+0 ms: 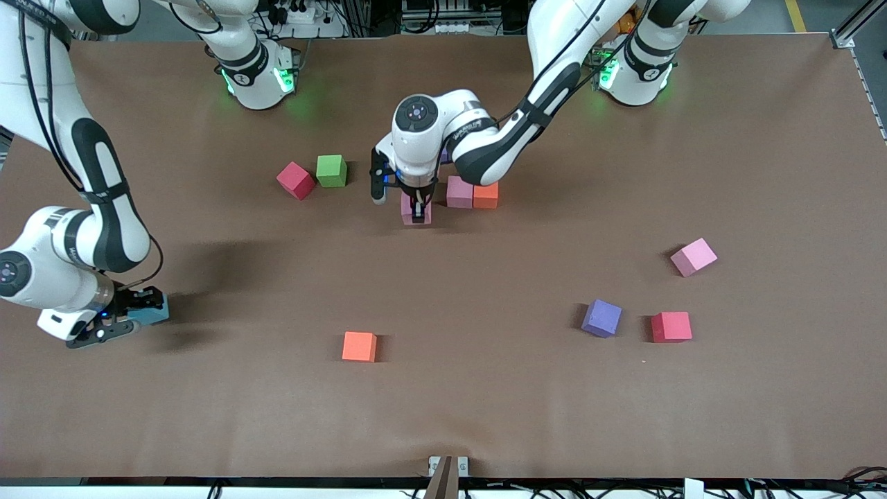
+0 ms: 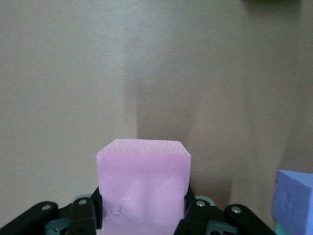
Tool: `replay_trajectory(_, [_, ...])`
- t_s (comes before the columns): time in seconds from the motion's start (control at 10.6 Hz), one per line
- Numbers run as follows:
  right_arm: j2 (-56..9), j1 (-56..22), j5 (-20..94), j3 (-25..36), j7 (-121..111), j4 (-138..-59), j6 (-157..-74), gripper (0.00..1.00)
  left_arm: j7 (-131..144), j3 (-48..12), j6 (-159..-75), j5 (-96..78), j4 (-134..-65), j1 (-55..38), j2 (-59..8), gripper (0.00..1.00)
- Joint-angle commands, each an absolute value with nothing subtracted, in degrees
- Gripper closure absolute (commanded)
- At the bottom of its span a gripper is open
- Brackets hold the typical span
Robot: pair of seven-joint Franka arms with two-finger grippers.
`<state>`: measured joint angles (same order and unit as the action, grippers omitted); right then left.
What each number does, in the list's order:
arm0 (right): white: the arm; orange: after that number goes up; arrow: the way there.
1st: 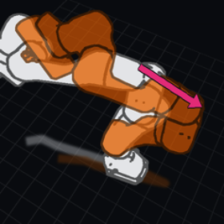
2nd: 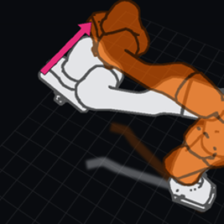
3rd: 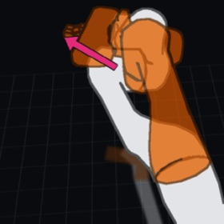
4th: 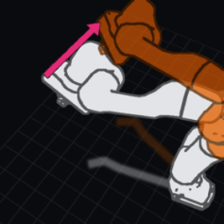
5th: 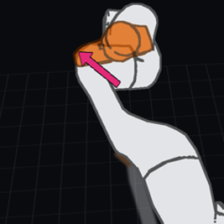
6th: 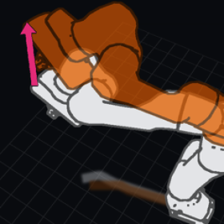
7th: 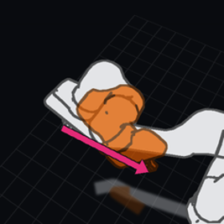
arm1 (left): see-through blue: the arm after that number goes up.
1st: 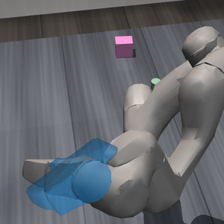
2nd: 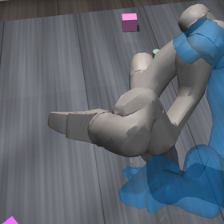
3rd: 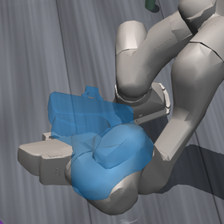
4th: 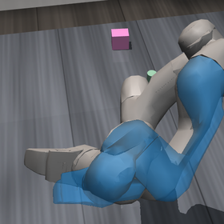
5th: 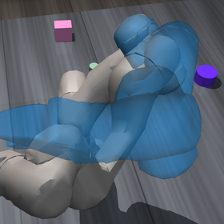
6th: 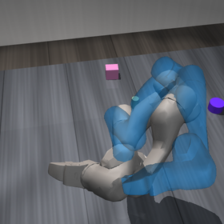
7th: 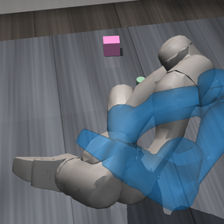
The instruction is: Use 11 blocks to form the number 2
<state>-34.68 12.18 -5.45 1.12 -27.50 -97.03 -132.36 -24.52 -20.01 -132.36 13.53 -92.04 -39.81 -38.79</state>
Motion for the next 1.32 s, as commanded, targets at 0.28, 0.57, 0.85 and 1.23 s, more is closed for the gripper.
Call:
replay_trajectory(0.28, [-21.74, 9.59, -5.89, 0.62, -20.25, -102.99, -129.38, 0.5, -24.96, -20.83, -136.03, 14.68, -100.88, -38.76, -33.93, 0.6])
replay_trajectory(0.57, [-15.75, 4.24, -5.89, 1.05, -5.85, -106.43, -129.11, 0.5, -24.96, -20.83, -141.5, 14.68, -103.97, -38.41, -34.01, 0.6])
replay_trajectory(0.85, [-14.06, -1.04, 0.15, 2.11, 4.2, -106.35, -126.83, 0.5, -24.96, -20.83, -141.59, 14.68, -104.85, -38.5, -34.01, 0.6])
replay_trajectory(1.23, [-13.45, -5.09, 1.58, 2.11, 13.17, -105.91, -126.83, 0.5, -24.96, -20.92, -141.59, 14.77, -105.64, -38.5, -34.37, 0.6])
